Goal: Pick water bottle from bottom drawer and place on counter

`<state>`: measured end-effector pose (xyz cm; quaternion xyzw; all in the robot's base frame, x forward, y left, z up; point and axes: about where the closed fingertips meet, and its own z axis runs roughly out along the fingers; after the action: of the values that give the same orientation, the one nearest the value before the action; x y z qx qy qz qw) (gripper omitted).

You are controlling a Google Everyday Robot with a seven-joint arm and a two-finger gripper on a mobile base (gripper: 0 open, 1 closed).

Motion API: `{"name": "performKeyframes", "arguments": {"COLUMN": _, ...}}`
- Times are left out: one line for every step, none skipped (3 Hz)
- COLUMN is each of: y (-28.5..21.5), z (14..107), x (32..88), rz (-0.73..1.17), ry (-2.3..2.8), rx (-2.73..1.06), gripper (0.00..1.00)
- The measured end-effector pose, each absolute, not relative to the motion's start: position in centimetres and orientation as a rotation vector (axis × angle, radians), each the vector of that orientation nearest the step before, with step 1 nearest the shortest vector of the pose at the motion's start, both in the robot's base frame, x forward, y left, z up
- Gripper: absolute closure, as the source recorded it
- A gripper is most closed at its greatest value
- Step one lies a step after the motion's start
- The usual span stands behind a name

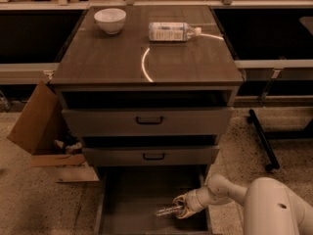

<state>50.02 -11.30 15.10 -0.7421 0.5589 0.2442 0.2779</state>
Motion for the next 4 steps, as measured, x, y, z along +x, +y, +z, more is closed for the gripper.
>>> {"name": "performKeyframes", "arguments": {"y": -14.8, "z": 21.1, "x": 50.3, "rz": 0.643, "ry": 1.456, "rx": -1.942, "gripper": 1.00}}
{"name": "performKeyframes", "arguments": {"y": -17.7, "z": 28.2, "x": 50.1, "rz": 0.670, "ry": 1.355, "rx": -1.911, "gripper": 1.00}}
{"name": "performKeyframes", "arguments": {"y": -17.7, "z": 28.2, "x": 50.1, "rz": 0.668, "ry": 1.356, "rx": -1.911, "gripper": 1.00}}
{"name": "performKeyframes", "arguments": {"y": -18.0, "z": 30.7, "x": 50.4, "rz": 0.618, "ry": 1.352, "rx": -1.937, "gripper": 1.00}}
